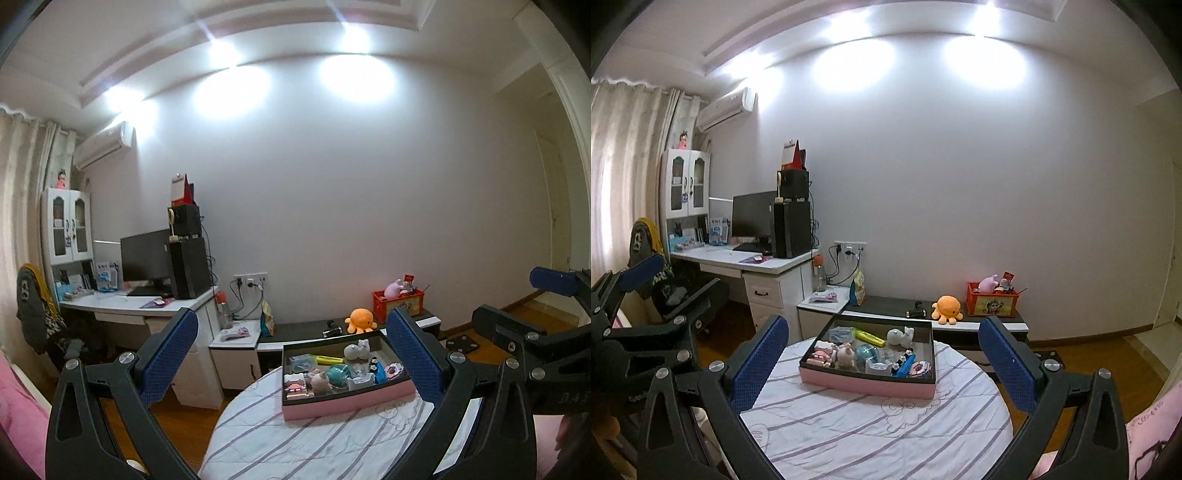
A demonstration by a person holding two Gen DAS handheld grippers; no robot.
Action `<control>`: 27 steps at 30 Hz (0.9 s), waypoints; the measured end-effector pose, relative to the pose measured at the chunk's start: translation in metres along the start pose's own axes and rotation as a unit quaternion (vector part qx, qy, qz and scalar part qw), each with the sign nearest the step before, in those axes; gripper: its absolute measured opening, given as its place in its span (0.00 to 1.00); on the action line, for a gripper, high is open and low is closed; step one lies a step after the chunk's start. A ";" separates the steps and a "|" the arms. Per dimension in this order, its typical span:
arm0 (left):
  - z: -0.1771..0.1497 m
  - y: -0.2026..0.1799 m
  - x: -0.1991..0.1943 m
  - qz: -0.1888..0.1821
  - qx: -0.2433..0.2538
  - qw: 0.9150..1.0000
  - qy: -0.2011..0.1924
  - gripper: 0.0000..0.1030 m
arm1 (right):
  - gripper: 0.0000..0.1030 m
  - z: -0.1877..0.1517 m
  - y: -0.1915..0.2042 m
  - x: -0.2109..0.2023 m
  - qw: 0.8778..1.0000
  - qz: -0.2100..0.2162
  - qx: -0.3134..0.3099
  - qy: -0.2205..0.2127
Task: Organize rigid objects
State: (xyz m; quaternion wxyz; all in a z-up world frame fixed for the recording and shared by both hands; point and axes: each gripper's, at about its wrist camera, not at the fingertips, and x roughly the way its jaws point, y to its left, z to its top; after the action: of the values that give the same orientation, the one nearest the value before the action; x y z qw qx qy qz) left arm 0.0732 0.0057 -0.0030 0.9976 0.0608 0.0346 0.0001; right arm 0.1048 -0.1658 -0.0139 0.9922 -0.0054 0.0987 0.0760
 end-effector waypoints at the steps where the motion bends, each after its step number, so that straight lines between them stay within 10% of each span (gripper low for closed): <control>1: 0.000 0.000 -0.003 0.001 0.001 1.000 -0.001 1.00 | 1.00 -0.001 0.001 -0.004 1.000 -0.005 -0.001 -0.003; 27: 0.000 0.012 -0.032 -0.005 -0.015 1.000 -0.024 1.00 | 1.00 -0.003 0.014 -0.024 1.000 -0.007 -0.005 -0.021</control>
State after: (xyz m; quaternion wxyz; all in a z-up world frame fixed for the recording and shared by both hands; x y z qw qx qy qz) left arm 0.0414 0.0171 0.0007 0.9989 0.0456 0.0109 -0.0057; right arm 0.0787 -0.1552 -0.0116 0.9945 -0.0099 0.0774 0.0696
